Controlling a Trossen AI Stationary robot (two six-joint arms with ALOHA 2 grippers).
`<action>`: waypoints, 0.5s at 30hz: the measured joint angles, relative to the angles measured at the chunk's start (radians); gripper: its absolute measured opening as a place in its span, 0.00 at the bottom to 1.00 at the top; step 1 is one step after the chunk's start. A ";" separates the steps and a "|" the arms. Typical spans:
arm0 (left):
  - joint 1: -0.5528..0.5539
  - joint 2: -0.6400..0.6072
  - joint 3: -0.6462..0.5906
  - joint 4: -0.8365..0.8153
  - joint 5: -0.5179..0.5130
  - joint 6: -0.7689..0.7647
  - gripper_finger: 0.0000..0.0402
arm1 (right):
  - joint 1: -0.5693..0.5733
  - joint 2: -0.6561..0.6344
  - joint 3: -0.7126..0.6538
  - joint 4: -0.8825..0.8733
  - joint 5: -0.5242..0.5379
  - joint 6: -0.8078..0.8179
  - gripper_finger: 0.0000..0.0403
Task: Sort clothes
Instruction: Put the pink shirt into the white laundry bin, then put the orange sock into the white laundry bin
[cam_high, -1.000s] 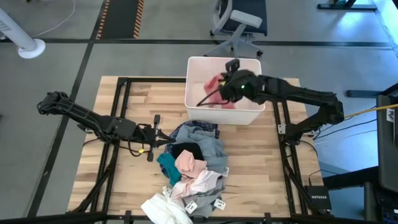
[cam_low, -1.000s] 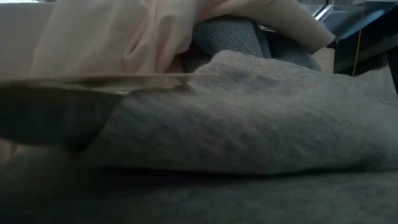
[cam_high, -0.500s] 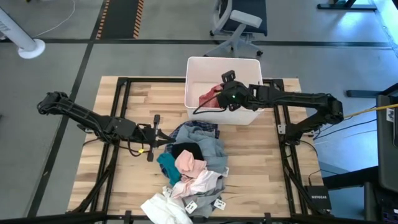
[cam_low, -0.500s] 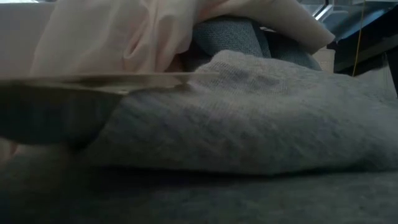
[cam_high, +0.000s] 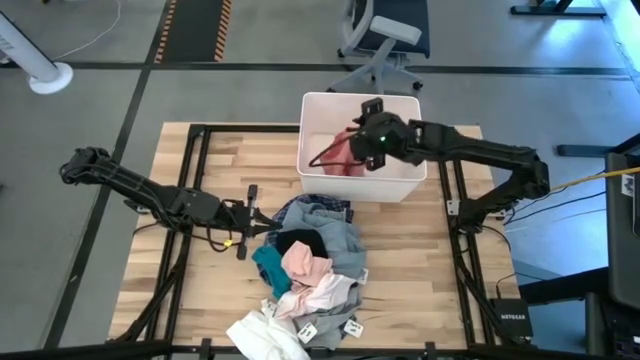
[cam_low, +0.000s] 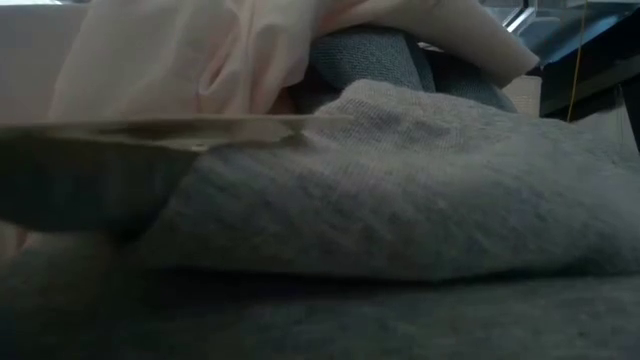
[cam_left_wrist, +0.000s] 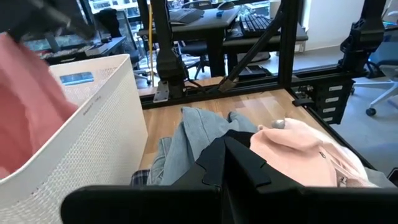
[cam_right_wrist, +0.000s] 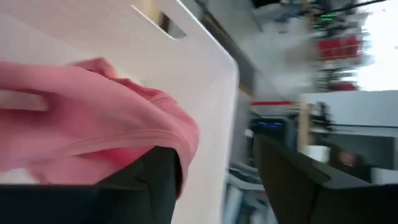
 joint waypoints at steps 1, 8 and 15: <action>0.000 0.000 0.000 -0.002 0.000 -0.006 0.00 | -0.008 0.001 0.027 -0.049 -0.034 0.026 0.54; 0.000 0.000 0.000 0.010 0.000 0.007 0.00 | -0.054 0.002 0.139 -0.338 -0.261 0.181 0.55; 0.000 0.000 0.000 0.015 0.000 0.007 0.00 | -0.051 0.002 0.150 -0.385 -0.088 0.189 0.55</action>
